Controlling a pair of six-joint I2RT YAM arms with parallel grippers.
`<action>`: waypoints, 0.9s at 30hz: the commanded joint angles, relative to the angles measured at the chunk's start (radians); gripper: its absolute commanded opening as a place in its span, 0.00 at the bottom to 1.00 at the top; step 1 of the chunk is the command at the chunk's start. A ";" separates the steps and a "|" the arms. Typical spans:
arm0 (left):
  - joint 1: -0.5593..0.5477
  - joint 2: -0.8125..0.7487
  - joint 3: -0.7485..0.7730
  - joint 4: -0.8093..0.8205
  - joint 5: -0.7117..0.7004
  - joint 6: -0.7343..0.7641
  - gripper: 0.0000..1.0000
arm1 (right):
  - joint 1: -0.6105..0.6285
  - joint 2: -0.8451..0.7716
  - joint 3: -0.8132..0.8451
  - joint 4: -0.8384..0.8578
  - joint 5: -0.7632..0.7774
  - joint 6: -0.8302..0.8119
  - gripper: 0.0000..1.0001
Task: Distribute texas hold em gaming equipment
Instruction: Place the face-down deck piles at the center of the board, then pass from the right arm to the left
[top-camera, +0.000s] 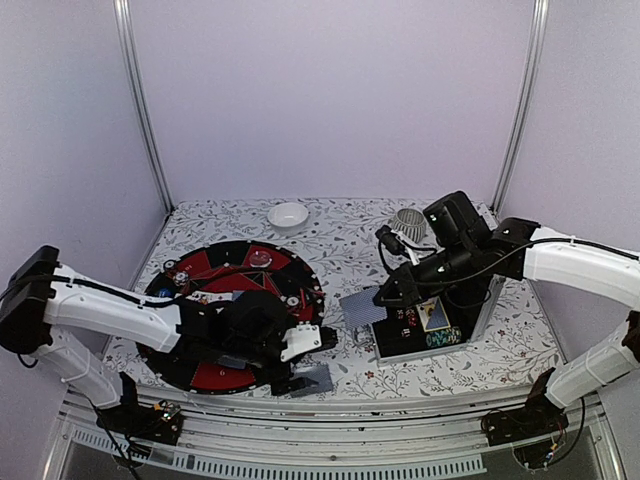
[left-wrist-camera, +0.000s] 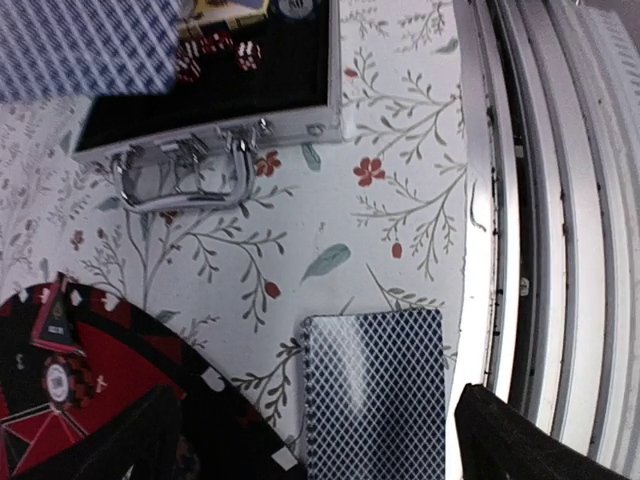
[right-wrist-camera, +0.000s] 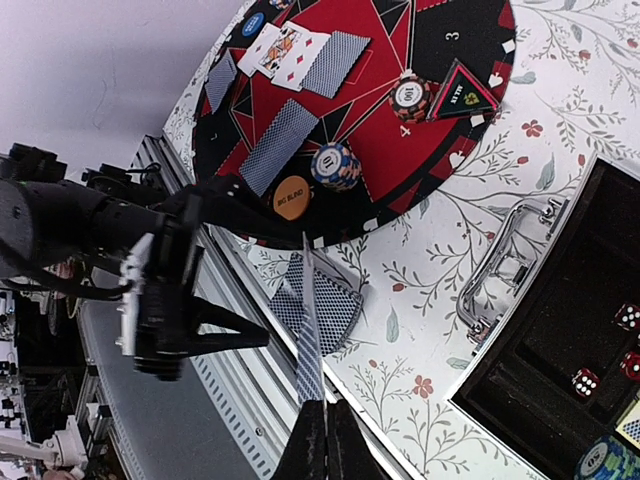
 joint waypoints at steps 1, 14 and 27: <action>-0.014 -0.208 -0.051 0.131 -0.038 0.070 0.98 | -0.005 -0.010 0.094 -0.127 0.026 -0.053 0.02; -0.387 -0.530 -0.106 0.328 -0.567 0.743 0.92 | 0.006 -0.001 0.192 -0.123 -0.300 -0.065 0.02; -0.513 -0.426 -0.131 0.515 -0.779 1.171 0.63 | 0.084 0.028 0.173 -0.053 -0.441 -0.007 0.02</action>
